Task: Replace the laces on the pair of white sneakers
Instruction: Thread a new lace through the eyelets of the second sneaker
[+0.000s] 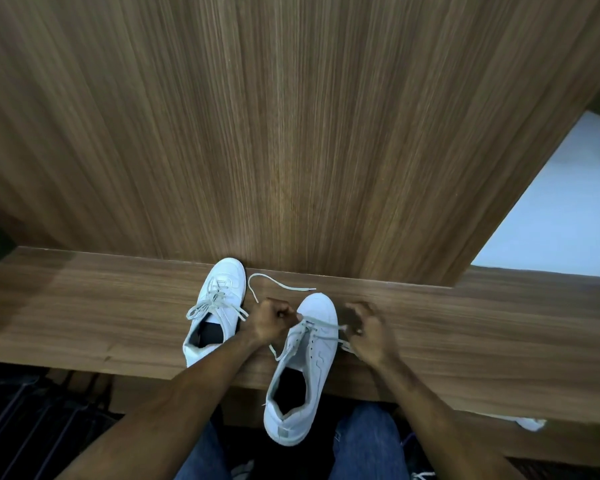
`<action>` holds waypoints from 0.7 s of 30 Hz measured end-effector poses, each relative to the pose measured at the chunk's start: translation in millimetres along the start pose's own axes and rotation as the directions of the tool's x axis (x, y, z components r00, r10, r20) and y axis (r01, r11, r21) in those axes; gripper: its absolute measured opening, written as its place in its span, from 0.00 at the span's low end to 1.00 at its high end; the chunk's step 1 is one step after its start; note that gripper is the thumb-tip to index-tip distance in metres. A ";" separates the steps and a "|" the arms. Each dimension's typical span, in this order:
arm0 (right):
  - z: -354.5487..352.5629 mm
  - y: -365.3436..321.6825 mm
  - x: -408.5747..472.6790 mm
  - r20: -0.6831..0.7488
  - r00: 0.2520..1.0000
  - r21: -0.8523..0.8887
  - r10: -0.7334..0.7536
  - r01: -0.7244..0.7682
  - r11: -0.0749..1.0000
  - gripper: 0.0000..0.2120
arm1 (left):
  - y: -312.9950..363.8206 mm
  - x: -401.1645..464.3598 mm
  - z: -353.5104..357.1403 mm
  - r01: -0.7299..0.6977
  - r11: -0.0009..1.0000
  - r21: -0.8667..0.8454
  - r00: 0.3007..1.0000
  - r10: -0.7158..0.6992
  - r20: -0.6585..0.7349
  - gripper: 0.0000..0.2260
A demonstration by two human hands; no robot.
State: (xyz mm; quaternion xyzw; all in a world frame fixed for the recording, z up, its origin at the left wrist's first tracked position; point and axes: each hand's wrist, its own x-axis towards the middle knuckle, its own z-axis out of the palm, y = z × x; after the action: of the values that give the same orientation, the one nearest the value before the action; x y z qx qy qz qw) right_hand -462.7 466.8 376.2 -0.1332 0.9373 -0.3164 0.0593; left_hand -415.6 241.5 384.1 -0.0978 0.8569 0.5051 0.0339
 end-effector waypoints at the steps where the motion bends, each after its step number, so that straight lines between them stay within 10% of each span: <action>1: 6.1 -10.3 -1.7 0.054 0.994 0.031 -0.099 0.097 0.995 0.21 | 4.0 0.2 5.4 -0.014 1.000 0.005 1.000 0.014 0.021 0.10; 5: 30.3 -32.7 -2.6 0.145 0.957 0.127 -0.252 0.235 0.964 0.12 | 15.6 -1.6 17.6 -0.038 0.999 0.014 0.999 0.037 0.037 0.06; 13: 27.6 -16.0 -5.9 0.143 0.987 0.190 0.076 -0.103 0.976 0.17 | -4.7 -22.5 15.8 0.053 0.982 0.183 0.994 -0.070 0.088 0.05; 21: 36.9 -29.5 -12.0 0.140 0.990 0.171 0.019 -0.043 0.984 0.07 | -29.9 -17.2 13.6 0.175 0.976 0.128 0.984 -0.172 -0.035 0.15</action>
State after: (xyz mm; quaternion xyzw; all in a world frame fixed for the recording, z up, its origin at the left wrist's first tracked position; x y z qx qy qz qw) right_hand -437.7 426.4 365.3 -0.1344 0.9018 -0.3861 0.1401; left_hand -393.3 241.5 354.4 -0.1760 0.8767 0.4416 0.0740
